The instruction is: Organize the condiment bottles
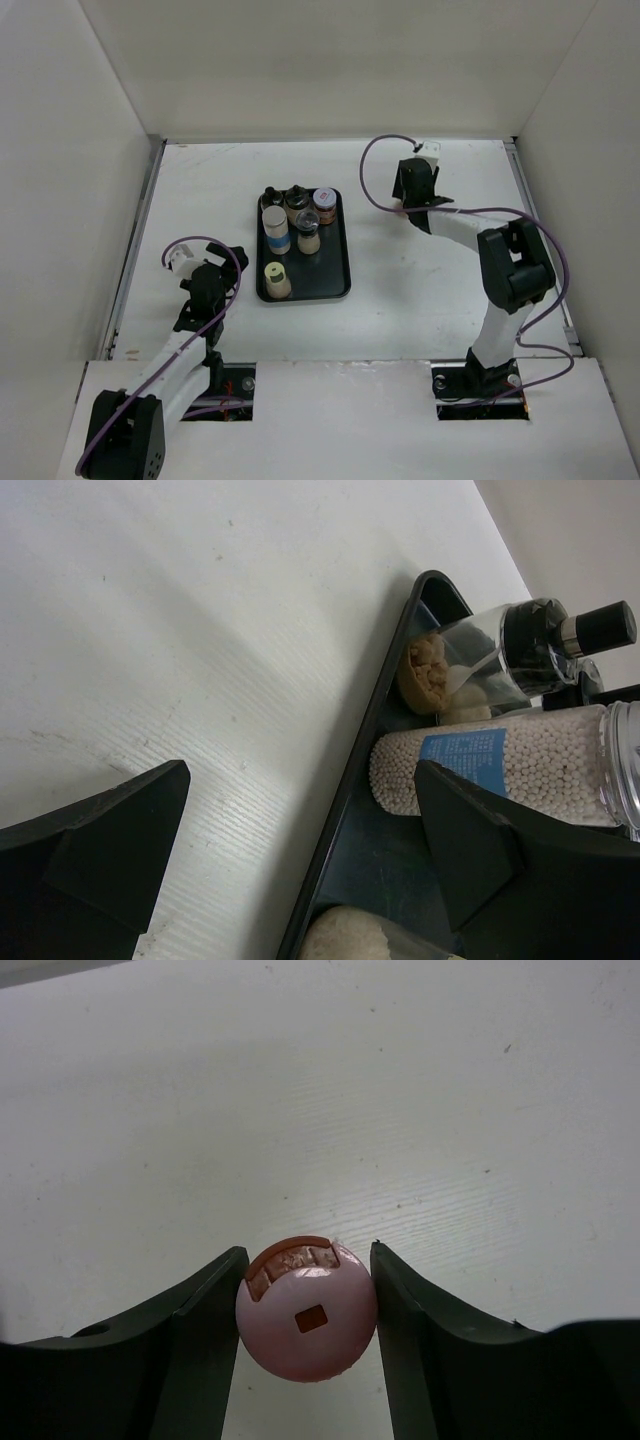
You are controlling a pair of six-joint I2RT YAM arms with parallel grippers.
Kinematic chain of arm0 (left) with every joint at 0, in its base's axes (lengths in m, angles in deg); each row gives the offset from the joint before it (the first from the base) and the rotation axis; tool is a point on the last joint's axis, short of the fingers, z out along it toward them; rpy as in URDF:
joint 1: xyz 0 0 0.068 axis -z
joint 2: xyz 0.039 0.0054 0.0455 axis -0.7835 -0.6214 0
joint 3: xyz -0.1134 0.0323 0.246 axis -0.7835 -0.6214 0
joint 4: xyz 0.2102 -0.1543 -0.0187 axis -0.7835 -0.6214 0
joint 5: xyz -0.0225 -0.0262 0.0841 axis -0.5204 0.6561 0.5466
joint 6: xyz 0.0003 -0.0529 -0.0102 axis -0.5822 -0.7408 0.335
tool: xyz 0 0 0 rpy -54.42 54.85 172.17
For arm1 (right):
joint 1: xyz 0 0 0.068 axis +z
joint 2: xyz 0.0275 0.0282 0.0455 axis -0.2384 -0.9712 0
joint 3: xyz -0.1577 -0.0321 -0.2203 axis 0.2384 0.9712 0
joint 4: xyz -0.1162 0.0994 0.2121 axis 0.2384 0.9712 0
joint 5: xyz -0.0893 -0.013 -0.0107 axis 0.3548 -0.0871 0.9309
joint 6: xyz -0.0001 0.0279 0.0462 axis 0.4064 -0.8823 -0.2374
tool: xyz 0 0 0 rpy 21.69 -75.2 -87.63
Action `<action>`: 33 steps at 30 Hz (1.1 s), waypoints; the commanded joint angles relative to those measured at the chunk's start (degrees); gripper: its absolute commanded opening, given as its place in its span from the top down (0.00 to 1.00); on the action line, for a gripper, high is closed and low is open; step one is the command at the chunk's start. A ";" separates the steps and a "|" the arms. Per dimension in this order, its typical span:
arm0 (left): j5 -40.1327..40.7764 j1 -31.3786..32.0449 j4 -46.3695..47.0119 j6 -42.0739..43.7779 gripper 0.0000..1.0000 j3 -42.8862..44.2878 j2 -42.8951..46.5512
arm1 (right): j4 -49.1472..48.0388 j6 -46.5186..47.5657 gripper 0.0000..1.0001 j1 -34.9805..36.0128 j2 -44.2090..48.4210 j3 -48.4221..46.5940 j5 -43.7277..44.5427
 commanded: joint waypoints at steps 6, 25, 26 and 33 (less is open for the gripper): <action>-0.08 0.55 2.95 0.23 0.00 0.87 -0.56 | -4.75 -2.09 0.63 9.65 17.51 11.57 1.58; 2.19 0.98 0.06 2.87 0.00 3.16 -1.71 | -7.91 -6.66 0.57 40.26 10.78 13.00 4.39; 3.51 1.25 -1.34 2.87 0.00 3.42 -1.09 | -8.00 -6.05 0.55 40.87 10.07 12.82 4.74; 7.39 1.86 -9.43 0.50 0.00 5.62 0.58 | -7.21 -4.47 0.00 43.16 14.70 13.34 7.72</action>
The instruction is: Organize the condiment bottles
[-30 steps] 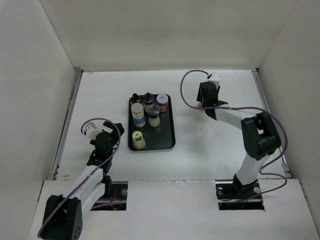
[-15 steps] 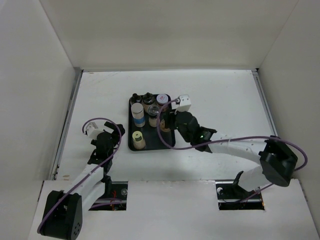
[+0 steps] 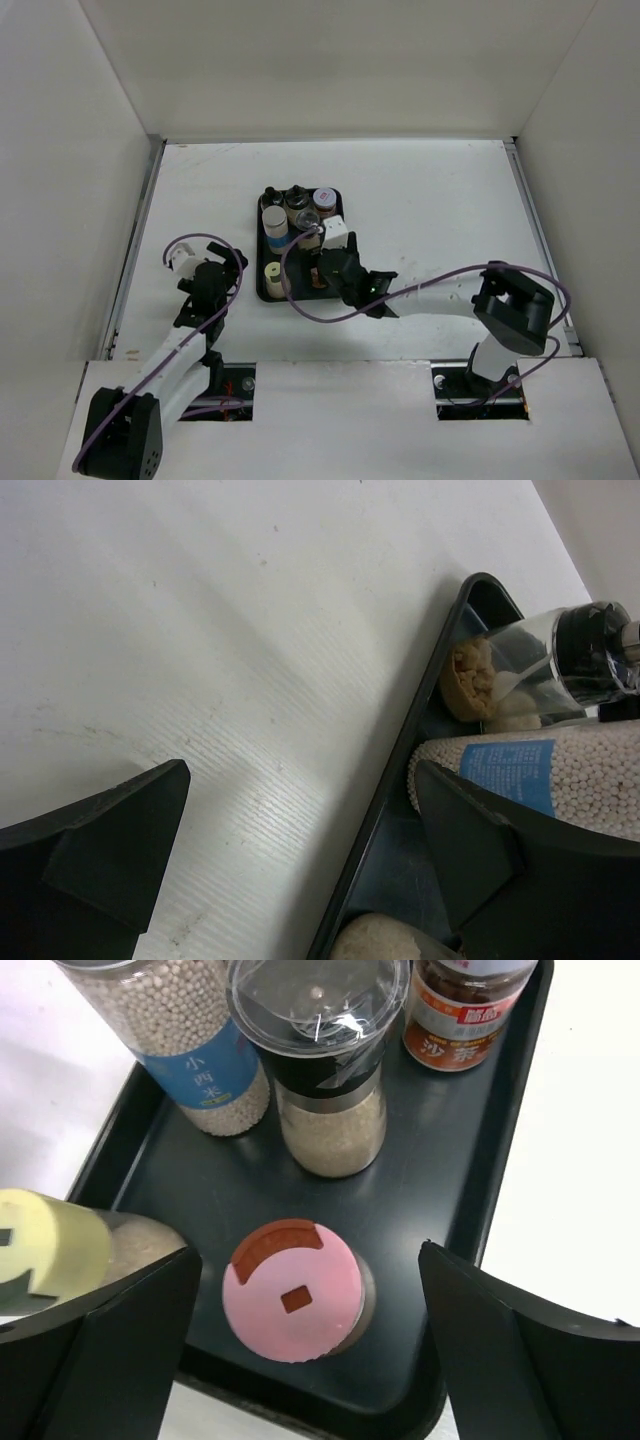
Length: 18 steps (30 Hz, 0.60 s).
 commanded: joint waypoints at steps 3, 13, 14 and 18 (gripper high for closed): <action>2.51 0.82 -5.95 -0.97 0.00 4.51 3.19 | -2.36 3.52 0.00 0.96 11.48 0.52 4.80; 1.46 0.47 -11.84 0.26 0.00 9.43 -2.33 | -6.14 -6.22 0.00 -9.84 18.19 13.26 13.07; 1.11 0.12 -12.54 0.43 0.00 10.39 -4.17 | -5.79 -7.62 0.00 -11.16 18.27 14.14 12.90; -0.56 -0.85 -13.26 1.57 0.00 11.81 -7.88 | -5.61 -9.74 0.00 -15.91 18.27 15.64 9.83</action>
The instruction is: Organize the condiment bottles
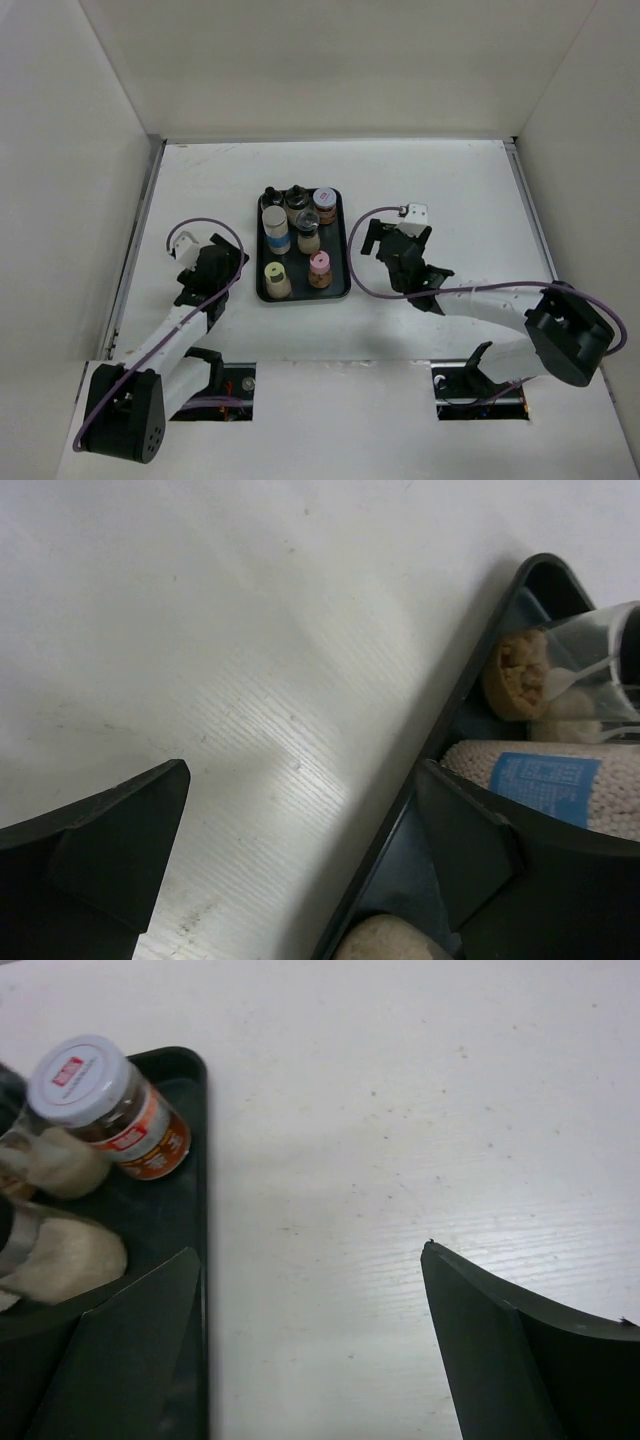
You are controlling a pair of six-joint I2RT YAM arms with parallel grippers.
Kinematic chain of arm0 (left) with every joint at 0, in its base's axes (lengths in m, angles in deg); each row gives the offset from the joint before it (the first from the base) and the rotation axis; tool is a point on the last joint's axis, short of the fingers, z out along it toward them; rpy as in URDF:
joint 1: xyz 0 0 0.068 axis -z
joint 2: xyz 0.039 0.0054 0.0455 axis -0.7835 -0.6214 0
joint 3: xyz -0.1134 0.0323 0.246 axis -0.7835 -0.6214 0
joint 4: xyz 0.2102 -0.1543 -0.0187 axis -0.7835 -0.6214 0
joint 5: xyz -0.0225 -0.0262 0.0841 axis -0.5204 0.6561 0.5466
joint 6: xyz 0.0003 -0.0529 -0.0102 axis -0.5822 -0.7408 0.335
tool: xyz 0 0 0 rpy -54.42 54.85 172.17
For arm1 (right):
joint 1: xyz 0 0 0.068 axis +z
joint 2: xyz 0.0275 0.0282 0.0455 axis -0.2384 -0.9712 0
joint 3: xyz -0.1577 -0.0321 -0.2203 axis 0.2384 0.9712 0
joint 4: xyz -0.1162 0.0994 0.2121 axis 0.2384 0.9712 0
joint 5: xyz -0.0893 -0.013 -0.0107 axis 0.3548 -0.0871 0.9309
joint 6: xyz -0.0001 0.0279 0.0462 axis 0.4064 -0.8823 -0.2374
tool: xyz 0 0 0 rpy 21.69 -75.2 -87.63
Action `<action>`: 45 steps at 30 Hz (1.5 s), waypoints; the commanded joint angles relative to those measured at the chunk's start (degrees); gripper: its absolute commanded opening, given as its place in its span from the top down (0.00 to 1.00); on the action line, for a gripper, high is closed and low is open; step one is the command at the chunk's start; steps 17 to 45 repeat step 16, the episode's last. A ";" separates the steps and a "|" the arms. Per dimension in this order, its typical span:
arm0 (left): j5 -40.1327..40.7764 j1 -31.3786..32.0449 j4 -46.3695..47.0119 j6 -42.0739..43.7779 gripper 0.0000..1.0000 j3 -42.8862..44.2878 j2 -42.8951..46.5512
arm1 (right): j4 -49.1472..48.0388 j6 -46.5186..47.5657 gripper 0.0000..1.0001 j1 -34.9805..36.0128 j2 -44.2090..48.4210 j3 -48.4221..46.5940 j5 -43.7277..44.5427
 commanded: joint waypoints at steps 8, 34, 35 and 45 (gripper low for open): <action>-3.11 -4.26 -2.40 2.61 0.00 3.45 -1.05 | -1.87 -6.13 0.00 -8.30 -1.21 -0.07 -9.17; -2.23 -2.68 -0.91 3.58 0.00 3.71 0.01 | -2.22 -1.30 0.00 -4.71 -5.25 -3.50 -7.87; -2.23 -2.68 -0.91 3.58 0.00 3.71 0.01 | -2.22 -1.30 0.00 -4.71 -5.25 -3.50 -7.87; -2.23 -2.68 -0.91 3.58 0.00 3.71 0.01 | -2.22 -1.30 0.00 -4.71 -5.25 -3.50 -7.87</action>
